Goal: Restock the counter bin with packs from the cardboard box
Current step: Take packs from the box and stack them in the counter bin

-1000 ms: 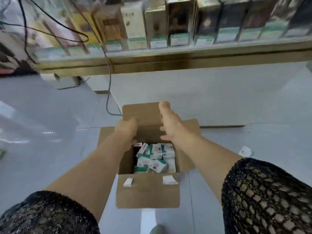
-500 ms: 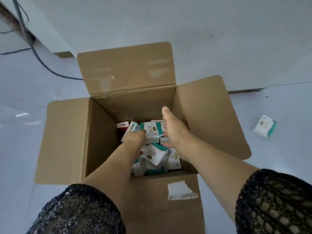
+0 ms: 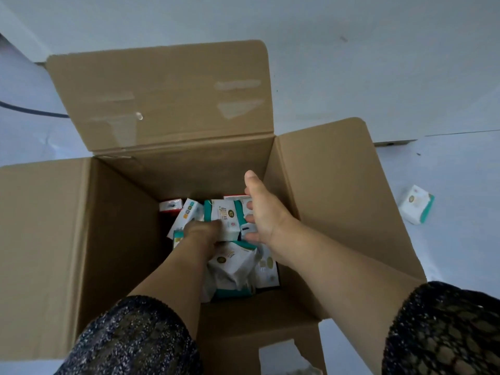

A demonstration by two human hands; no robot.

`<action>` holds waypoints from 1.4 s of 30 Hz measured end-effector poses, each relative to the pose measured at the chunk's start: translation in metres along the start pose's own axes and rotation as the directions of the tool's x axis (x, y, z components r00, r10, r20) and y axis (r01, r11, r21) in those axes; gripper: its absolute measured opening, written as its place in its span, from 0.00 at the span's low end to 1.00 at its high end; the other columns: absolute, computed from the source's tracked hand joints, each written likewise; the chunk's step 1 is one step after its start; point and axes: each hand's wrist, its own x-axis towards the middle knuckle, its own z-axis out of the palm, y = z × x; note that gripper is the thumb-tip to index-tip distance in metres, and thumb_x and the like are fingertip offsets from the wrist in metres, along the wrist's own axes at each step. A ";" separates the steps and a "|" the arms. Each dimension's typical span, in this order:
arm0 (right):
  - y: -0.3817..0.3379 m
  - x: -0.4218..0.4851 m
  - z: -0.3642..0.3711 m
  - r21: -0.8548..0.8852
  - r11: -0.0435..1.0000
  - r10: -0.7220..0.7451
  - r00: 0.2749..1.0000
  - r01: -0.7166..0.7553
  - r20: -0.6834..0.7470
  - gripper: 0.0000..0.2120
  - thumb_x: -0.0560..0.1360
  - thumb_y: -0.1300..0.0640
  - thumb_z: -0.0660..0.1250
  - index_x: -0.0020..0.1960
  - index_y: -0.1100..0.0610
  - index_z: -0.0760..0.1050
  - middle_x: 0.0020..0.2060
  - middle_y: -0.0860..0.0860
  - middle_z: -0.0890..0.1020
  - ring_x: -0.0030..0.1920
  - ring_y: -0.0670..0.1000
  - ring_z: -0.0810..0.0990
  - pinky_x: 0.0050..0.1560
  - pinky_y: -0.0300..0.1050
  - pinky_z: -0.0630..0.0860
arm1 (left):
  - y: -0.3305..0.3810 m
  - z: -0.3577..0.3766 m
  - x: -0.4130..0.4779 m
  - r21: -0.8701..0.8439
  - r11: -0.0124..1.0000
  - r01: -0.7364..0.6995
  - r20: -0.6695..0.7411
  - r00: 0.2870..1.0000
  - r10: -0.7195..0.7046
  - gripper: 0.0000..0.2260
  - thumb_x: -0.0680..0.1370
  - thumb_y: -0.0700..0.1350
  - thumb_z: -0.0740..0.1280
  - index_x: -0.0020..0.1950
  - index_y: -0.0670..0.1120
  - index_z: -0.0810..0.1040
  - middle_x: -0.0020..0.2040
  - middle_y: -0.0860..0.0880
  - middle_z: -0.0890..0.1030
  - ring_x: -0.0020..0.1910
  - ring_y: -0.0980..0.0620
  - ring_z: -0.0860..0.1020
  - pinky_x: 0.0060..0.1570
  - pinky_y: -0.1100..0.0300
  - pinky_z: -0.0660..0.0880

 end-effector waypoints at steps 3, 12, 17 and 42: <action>-0.004 -0.006 -0.002 0.008 1.000 -0.001 1.000 0.001 0.006 0.31 0.78 0.34 0.47 0.73 0.50 0.63 0.70 0.52 0.68 0.70 0.54 0.66 0.70 0.58 0.63 | 0.004 -0.004 -0.005 -0.053 0.999 0.000 -0.014 1.000 -0.001 0.19 0.78 0.38 0.66 0.68 0.42 0.68 0.64 0.38 0.75 0.60 0.39 0.76 0.59 0.44 0.75; -0.048 -0.075 0.001 -0.054 0.994 -0.092 0.996 0.093 0.015 0.36 0.74 0.30 0.46 0.73 0.51 0.63 0.70 0.53 0.68 0.70 0.56 0.66 0.70 0.60 0.63 | 0.024 -0.064 -0.082 0.083 0.983 -0.164 -0.143 0.974 0.175 0.21 0.74 0.44 0.72 0.64 0.39 0.72 0.57 0.38 0.79 0.51 0.40 0.80 0.53 0.44 0.78; -0.097 -0.152 -0.009 -0.098 0.974 -0.203 0.978 0.206 0.043 0.33 0.76 0.31 0.46 0.73 0.49 0.63 0.70 0.51 0.68 0.69 0.54 0.67 0.69 0.59 0.64 | 0.042 -0.105 -0.170 0.018 0.969 -0.247 -0.074 0.966 0.247 0.15 0.75 0.41 0.71 0.59 0.38 0.74 0.52 0.40 0.80 0.43 0.44 0.80 0.35 0.51 0.78; -0.403 -0.667 -0.135 -0.348 0.433 -0.872 0.484 0.832 0.072 0.24 0.76 0.58 0.62 0.71 0.56 0.65 0.67 0.54 0.71 0.63 0.54 0.71 0.55 0.40 0.65 | 0.214 -0.225 -0.780 -0.211 0.531 -0.820 -0.029 0.549 0.836 0.11 0.77 0.32 0.64 0.59 0.39 0.76 0.52 0.38 0.80 0.42 0.41 0.80 0.26 0.52 0.79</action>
